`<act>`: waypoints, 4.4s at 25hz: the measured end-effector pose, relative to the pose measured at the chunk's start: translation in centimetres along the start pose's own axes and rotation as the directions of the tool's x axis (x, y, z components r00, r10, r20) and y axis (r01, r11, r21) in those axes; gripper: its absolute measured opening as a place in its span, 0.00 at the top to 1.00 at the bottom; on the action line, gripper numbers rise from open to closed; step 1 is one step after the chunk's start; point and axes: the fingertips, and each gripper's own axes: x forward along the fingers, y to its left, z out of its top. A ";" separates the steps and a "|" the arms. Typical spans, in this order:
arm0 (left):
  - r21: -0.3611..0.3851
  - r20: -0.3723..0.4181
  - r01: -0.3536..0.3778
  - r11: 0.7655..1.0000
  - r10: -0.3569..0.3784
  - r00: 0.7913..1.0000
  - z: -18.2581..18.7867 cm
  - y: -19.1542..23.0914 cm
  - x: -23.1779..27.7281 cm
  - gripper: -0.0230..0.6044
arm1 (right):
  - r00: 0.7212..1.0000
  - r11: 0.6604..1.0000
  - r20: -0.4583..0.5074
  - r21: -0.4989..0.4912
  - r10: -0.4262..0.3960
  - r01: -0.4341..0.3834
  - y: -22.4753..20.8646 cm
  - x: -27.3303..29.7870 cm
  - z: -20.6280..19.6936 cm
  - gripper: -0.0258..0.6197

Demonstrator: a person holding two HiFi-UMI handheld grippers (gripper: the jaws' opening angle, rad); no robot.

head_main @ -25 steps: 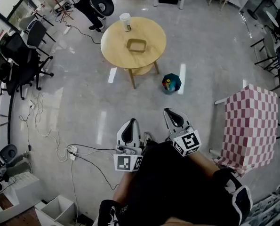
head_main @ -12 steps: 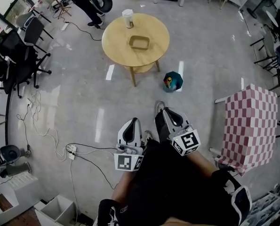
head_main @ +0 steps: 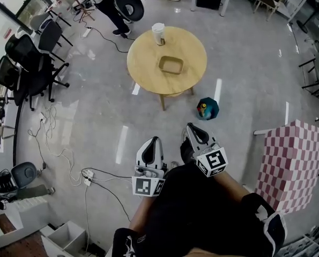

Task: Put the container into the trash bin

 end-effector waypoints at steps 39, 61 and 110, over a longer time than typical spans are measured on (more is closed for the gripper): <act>-0.076 -0.091 0.003 0.997 -0.010 0.996 -1.5 15.2 28.4 0.95 | 0.849 0.983 -0.524 -0.115 0.063 -0.144 -19.0 30.1 -11.9 0.91; -0.145 -0.165 -0.003 0.989 -0.022 0.986 -4.1 20.1 30.9 0.95 | 0.467 0.800 -0.877 -0.359 -0.113 -0.481 -24.8 37.0 -31.1 0.72; -0.228 -0.172 0.606 0.762 -0.644 0.745 -8.8 -3.8 34.2 0.95 | 0.539 0.901 -0.728 -0.281 -0.425 0.331 -27.1 5.2 -21.9 0.90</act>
